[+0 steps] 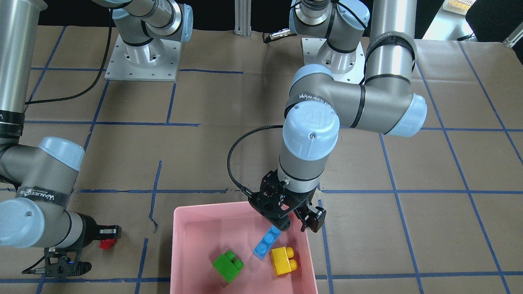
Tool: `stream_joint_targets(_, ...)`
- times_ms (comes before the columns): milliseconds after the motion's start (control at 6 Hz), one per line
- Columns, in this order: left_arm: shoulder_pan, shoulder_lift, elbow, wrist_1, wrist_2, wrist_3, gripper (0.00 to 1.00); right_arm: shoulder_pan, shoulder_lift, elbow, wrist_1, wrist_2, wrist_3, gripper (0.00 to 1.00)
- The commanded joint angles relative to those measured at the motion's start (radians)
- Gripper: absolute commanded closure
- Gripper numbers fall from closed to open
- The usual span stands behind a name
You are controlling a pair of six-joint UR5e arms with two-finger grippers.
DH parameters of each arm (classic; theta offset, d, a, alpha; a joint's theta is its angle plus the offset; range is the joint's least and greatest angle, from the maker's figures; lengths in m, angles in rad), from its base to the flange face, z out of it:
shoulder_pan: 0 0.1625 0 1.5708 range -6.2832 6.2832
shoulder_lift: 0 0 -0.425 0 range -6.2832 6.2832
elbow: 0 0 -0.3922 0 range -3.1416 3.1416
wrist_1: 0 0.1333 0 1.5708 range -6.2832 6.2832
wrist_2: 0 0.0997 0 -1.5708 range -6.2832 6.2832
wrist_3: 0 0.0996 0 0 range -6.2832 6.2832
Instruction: Put all blocks into box
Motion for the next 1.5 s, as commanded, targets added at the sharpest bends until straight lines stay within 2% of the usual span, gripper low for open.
stream_joint_targets(0, 0.027, 0.152, -0.086, -0.07, 0.006, -0.251, 0.02, 0.001, -0.006, -0.014, -0.026, -0.014, -0.007, 0.67)
stream_joint_targets(167, 0.052, 0.206, -0.088, -0.162, 0.002, -0.429, 0.01, 0.001, -0.009, -0.028, -0.032, -0.014, -0.023, 0.68)
stream_joint_targets(333, 0.072, 0.254, -0.058, -0.283, -0.006, -0.452, 0.01, 0.002, -0.014, -0.051, -0.021, -0.011, -0.025, 0.69)
stream_joint_targets(500, 0.114, 0.323, -0.063, -0.359, -0.056, -0.463, 0.01, 0.014, -0.04, -0.094, 0.012, -0.007, -0.025, 0.69)
stream_joint_targets(667, 0.154, 0.373, -0.089, -0.404, -0.061, -0.463, 0.01, 0.042, -0.092, -0.14, 0.102, -0.002, -0.01, 0.69)
stream_joint_targets(833, 0.178, 0.401, -0.111, -0.412, -0.053, -0.46, 0.01, 0.08, -0.11, -0.172, 0.136, -0.001, 0.002, 0.69)
stream_joint_targets(1333, 0.17, 0.429, -0.131, -0.389, -0.053, -0.466, 0.01, 0.294, -0.091, -0.264, 0.134, 0.008, 0.296, 0.69)
